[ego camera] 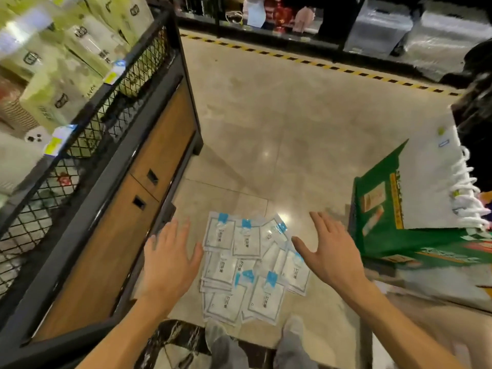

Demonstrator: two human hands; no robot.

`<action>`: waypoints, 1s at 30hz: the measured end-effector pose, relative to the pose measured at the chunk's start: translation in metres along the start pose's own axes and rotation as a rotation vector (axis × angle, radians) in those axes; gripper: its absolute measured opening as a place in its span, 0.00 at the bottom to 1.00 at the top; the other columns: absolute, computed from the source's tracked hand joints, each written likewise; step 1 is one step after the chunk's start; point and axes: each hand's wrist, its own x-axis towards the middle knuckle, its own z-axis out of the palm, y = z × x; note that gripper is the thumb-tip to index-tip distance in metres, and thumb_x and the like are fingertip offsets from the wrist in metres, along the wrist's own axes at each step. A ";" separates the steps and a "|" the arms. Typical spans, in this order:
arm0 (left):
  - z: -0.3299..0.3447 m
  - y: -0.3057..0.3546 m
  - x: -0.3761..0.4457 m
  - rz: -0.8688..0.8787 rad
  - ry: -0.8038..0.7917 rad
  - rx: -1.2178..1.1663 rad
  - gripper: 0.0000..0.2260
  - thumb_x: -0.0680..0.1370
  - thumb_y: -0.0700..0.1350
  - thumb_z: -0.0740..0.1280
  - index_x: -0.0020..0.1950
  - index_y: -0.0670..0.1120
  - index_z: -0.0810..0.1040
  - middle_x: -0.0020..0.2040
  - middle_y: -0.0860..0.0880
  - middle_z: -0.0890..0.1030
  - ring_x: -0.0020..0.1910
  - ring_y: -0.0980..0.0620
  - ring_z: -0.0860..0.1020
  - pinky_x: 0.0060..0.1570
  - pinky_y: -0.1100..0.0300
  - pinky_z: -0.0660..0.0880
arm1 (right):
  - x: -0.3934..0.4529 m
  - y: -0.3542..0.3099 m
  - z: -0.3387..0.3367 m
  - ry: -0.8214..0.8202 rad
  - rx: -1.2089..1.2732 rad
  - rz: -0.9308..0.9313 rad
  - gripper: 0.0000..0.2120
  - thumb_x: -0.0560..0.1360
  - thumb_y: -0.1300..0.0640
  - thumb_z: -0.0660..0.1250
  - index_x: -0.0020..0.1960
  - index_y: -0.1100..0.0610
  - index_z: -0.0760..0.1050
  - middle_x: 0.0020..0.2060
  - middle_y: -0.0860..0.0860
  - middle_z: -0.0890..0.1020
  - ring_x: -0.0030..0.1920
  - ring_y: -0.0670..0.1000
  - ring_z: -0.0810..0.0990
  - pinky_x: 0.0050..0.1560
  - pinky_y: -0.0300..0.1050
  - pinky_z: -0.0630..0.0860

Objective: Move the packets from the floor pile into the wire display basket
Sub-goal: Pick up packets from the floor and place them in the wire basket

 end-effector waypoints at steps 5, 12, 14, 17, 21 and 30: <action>0.124 -0.020 0.057 -0.088 -0.129 -0.030 0.29 0.84 0.62 0.49 0.84 0.55 0.52 0.84 0.50 0.56 0.82 0.51 0.55 0.79 0.48 0.52 | 0.067 0.018 0.124 -0.124 -0.012 -0.008 0.40 0.79 0.30 0.58 0.83 0.53 0.57 0.81 0.53 0.63 0.80 0.56 0.61 0.80 0.50 0.56; 0.331 -0.042 0.168 -0.109 -0.110 -0.029 0.30 0.83 0.62 0.47 0.84 0.54 0.55 0.83 0.48 0.58 0.81 0.48 0.58 0.78 0.47 0.54 | 0.171 0.048 0.327 -0.102 0.020 -0.038 0.41 0.78 0.32 0.60 0.83 0.52 0.55 0.82 0.50 0.59 0.81 0.53 0.58 0.79 0.45 0.51; 0.393 -0.049 0.199 -0.094 -0.102 -0.007 0.31 0.81 0.63 0.46 0.82 0.51 0.61 0.81 0.45 0.64 0.79 0.45 0.63 0.76 0.44 0.59 | 0.194 0.056 0.390 -0.097 0.036 -0.032 0.41 0.78 0.32 0.60 0.83 0.53 0.56 0.82 0.50 0.59 0.82 0.53 0.57 0.80 0.46 0.52; 0.483 -0.067 0.241 -0.061 -0.090 0.006 0.33 0.80 0.62 0.45 0.80 0.48 0.65 0.79 0.42 0.67 0.77 0.43 0.66 0.74 0.41 0.63 | 0.219 0.068 0.484 -0.097 0.065 -0.003 0.42 0.77 0.32 0.59 0.83 0.54 0.56 0.82 0.52 0.59 0.82 0.54 0.57 0.81 0.49 0.54; 0.582 -0.091 0.290 -0.109 -0.081 0.024 0.30 0.83 0.61 0.46 0.82 0.50 0.59 0.82 0.44 0.60 0.80 0.45 0.61 0.76 0.43 0.59 | 0.245 0.082 0.594 -0.135 0.091 0.041 0.44 0.78 0.33 0.60 0.84 0.56 0.51 0.83 0.55 0.53 0.83 0.55 0.53 0.82 0.51 0.53; 0.712 -0.127 0.371 -0.156 0.007 -0.007 0.35 0.83 0.65 0.48 0.82 0.42 0.55 0.82 0.40 0.57 0.81 0.42 0.57 0.75 0.41 0.59 | 0.297 0.100 0.760 -0.035 0.133 0.157 0.56 0.74 0.23 0.55 0.83 0.63 0.45 0.83 0.61 0.46 0.83 0.58 0.46 0.83 0.53 0.44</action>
